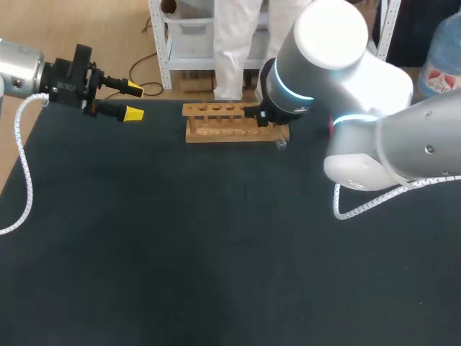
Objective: Grasp the test tube, adjust it, and insert it.
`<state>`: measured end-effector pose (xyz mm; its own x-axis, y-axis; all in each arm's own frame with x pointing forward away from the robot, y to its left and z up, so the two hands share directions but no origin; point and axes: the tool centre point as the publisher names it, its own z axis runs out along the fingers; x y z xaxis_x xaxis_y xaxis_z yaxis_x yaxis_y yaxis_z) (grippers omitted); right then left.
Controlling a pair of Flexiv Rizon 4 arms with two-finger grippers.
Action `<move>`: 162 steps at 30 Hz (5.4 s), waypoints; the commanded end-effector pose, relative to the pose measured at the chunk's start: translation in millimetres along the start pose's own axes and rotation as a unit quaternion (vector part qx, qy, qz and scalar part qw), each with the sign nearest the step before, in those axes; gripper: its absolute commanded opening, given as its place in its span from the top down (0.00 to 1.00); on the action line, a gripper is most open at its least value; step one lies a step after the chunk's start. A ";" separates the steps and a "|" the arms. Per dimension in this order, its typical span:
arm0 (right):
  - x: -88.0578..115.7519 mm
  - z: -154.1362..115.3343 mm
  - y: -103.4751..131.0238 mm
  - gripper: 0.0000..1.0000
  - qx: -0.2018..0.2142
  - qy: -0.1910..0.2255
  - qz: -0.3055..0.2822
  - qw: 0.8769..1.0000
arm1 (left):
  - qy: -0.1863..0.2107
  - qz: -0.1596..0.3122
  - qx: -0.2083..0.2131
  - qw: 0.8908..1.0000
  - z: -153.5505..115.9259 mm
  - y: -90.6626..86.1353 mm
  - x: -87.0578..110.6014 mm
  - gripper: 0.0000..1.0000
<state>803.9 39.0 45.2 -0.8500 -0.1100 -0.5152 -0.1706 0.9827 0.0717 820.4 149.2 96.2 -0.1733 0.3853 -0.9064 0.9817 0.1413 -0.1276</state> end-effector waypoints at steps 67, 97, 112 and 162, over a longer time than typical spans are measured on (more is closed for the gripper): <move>12.7 -81.3 -9.2 1.00 0.016 -0.053 0.036 0.998 | -0.001 0.001 0.000 1.000 0.0 0.3 1.0 0.00; 19.7 -85.2 -3.5 1.00 -0.035 -0.031 -0.007 0.999 | -0.001 0.001 0.000 1.000 0.0 0.3 1.0 0.00; -20.8 -78.3 6.1 1.00 -0.022 -0.182 0.049 0.982 | -0.001 0.001 0.000 1.000 0.0 0.3 1.0 0.00; -116.3 -64.0 7.9 1.00 0.025 -0.511 0.057 0.857 | -0.001 0.001 0.000 1.000 0.0 0.3 1.0 0.00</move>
<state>863.4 50.1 164.1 -0.0043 0.1491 -0.9888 -0.0613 0.9869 0.1490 820.4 149.2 96.2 -0.1733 0.3853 -0.9064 0.9817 0.1413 -0.1276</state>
